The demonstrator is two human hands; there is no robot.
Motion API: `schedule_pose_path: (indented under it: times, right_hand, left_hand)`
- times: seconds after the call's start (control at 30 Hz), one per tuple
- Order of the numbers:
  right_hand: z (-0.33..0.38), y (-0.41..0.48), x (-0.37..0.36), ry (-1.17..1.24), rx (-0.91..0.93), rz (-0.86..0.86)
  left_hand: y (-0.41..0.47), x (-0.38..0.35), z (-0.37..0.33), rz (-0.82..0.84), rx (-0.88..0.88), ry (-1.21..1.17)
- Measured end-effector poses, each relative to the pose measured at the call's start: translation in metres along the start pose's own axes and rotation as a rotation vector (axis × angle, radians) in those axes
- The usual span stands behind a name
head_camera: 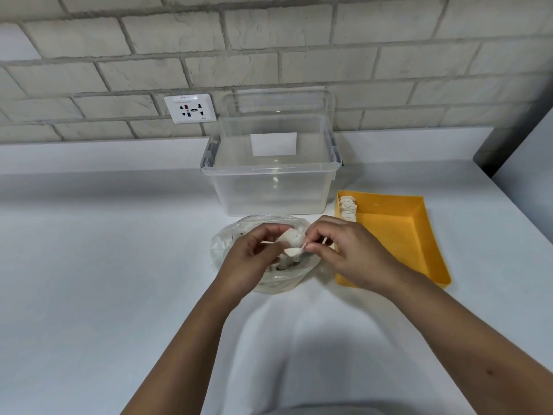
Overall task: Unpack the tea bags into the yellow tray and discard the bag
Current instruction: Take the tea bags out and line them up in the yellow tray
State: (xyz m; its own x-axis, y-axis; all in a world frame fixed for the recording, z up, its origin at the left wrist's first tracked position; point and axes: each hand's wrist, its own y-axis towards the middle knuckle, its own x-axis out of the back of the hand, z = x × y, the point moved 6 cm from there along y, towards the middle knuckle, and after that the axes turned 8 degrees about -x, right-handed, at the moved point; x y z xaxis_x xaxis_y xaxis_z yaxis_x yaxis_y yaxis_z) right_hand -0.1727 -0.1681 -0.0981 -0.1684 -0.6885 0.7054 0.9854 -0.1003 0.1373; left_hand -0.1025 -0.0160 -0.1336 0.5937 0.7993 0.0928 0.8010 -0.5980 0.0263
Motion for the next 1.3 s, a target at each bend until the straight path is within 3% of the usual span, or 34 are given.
schedule_pose_path:
  times: [0.17,0.27,0.4,0.57,0.73,0.83,0.93,1.03,1.13,1.3]
  right_hand:
    - [0.012,0.0,-0.001,-0.191,0.103,0.045]
    - [0.007,0.0,0.0,-0.018,0.044,-0.019]
    - [-0.011,0.001,-0.01,0.344,-0.207,-0.086]
    - [-0.027,0.007,-0.026,0.481,-0.408,-0.152]
    - [-0.023,0.02,-0.034,0.484,-0.406,-0.153]
    - [-0.037,0.027,-0.032,0.302,-0.419,-0.222]
    - [-0.04,0.036,-0.039,-0.018,-0.377,-0.141]
    - [-0.028,0.046,-0.057,-0.315,-0.271,-0.026]
    - [-0.018,0.056,-0.072,-0.558,-0.207,-0.016]
    - [-0.017,0.066,-0.075,-0.544,-0.236,-0.091]
  left_hand:
    - [0.002,0.003,-0.007,-0.047,-0.073,0.148]
    - [0.001,0.007,-0.004,-0.128,-0.043,0.084]
    - [-0.003,0.006,0.003,-0.225,0.081,-0.151]
    - [-0.006,-0.003,0.01,-0.207,0.164,-0.31]
    - [-0.004,0.017,0.013,-0.319,0.064,-0.05]
    - [-0.004,0.042,0.013,-0.455,0.015,0.173]
    - [-0.004,0.06,0.015,-0.492,-0.01,0.388]
    - [-0.003,0.064,0.024,-0.503,0.005,0.391]
    - [0.0,0.062,0.029,-0.486,0.018,0.377]
    - [-0.001,0.063,0.033,-0.48,0.033,0.356]
